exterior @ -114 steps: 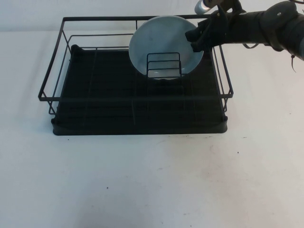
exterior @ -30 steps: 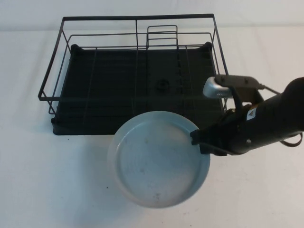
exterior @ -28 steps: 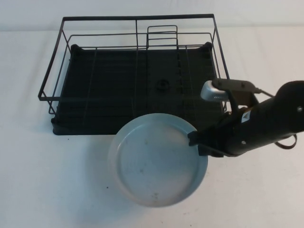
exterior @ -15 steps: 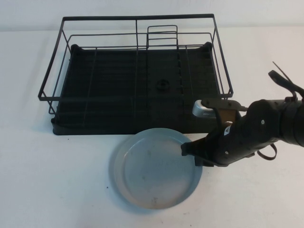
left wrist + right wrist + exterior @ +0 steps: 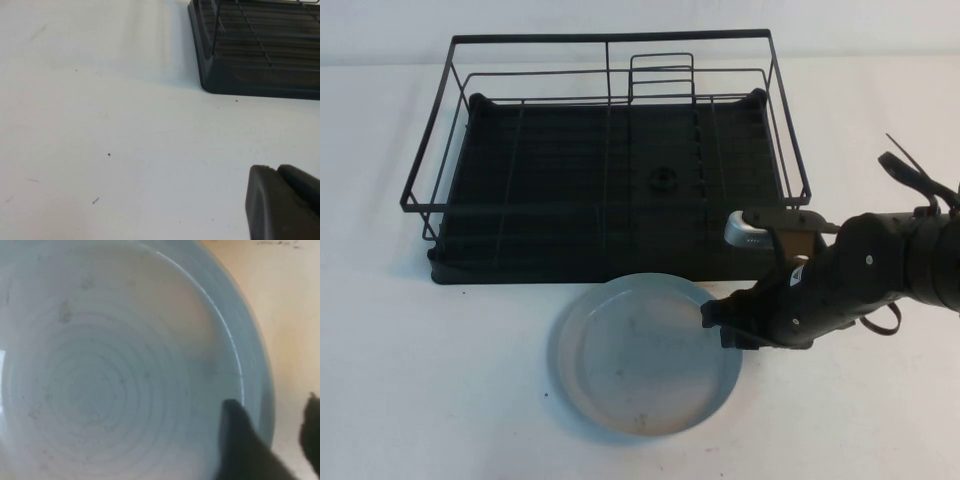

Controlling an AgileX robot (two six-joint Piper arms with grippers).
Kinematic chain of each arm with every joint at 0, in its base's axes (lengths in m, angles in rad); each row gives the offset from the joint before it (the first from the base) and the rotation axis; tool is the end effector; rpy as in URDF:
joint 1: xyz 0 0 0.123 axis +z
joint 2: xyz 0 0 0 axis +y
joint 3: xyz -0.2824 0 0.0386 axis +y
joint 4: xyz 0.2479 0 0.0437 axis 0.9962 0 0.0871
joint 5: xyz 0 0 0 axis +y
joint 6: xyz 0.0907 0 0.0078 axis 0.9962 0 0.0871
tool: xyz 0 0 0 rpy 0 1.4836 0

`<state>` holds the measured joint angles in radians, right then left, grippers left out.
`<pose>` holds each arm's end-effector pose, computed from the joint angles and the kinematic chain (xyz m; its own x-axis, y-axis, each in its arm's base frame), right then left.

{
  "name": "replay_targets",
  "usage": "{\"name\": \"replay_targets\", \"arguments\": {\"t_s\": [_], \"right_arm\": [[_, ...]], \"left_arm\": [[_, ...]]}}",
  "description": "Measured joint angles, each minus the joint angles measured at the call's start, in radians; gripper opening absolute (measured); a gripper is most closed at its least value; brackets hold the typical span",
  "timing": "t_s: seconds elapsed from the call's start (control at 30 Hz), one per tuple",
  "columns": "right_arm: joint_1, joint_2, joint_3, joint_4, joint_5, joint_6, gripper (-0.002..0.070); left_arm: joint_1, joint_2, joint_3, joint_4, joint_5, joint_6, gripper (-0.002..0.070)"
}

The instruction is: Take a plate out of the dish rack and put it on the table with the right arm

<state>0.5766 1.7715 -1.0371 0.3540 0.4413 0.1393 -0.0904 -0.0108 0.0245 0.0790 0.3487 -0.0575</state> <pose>0.2869 0.2027 0.1796 -0.9233 -0.0748 -0.3766 -0.2100 0.9196 0.3321 0.0532 -0.0024 0.1741 -0.2686 0.0412 -0.9624 0.0689 0.9973 0.0234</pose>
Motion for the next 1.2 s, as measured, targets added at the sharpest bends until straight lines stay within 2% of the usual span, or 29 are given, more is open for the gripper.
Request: {"name": "replay_targets", "arguments": {"t_s": [0.1, 0.2, 0.3, 0.43, 0.53, 0.67, 0.93, 1.07, 1.2], "right_arm": [[0.000, -0.003, 0.000, -0.012, 0.015, 0.000, 0.0313], [0.000, -0.037, 0.000, -0.034, 0.059, 0.000, 0.0330], [0.000, -0.117, 0.000, -0.089, 0.125, 0.000, 0.0272], [0.000, -0.262, 0.000, -0.142, 0.232, 0.000, 0.0090], [0.000, -0.385, 0.002, -0.156, 0.316, 0.000, 0.0015], [0.000, -0.550, 0.036, -0.190, 0.370, 0.000, -0.0011], [0.000, -0.770, 0.062, -0.222, 0.524, 0.000, -0.0017], [0.000, -0.839, 0.129, -0.317, 0.488, 0.002, -0.0018], [-0.027, -0.925, 0.287, -0.385, 0.320, 0.002, -0.0018]], "left_arm": [[0.000, 0.000, 0.000, 0.000, 0.000, 0.000, -0.0004], [0.000, 0.000, 0.000, 0.000, 0.000, 0.000, -0.0004], [0.000, 0.000, 0.000, 0.000, 0.000, 0.000, -0.0004], [0.000, 0.000, 0.000, 0.000, 0.000, 0.000, -0.0004], [0.000, 0.000, 0.000, 0.000, 0.000, 0.000, -0.0004], [0.000, 0.000, 0.000, 0.000, 0.000, 0.000, -0.0004], [0.000, 0.000, 0.000, 0.000, 0.000, 0.000, -0.0004], [0.000, 0.000, 0.000, 0.000, 0.000, 0.000, -0.0004], [0.000, 0.000, 0.000, 0.000, 0.000, 0.000, -0.0004]]}}
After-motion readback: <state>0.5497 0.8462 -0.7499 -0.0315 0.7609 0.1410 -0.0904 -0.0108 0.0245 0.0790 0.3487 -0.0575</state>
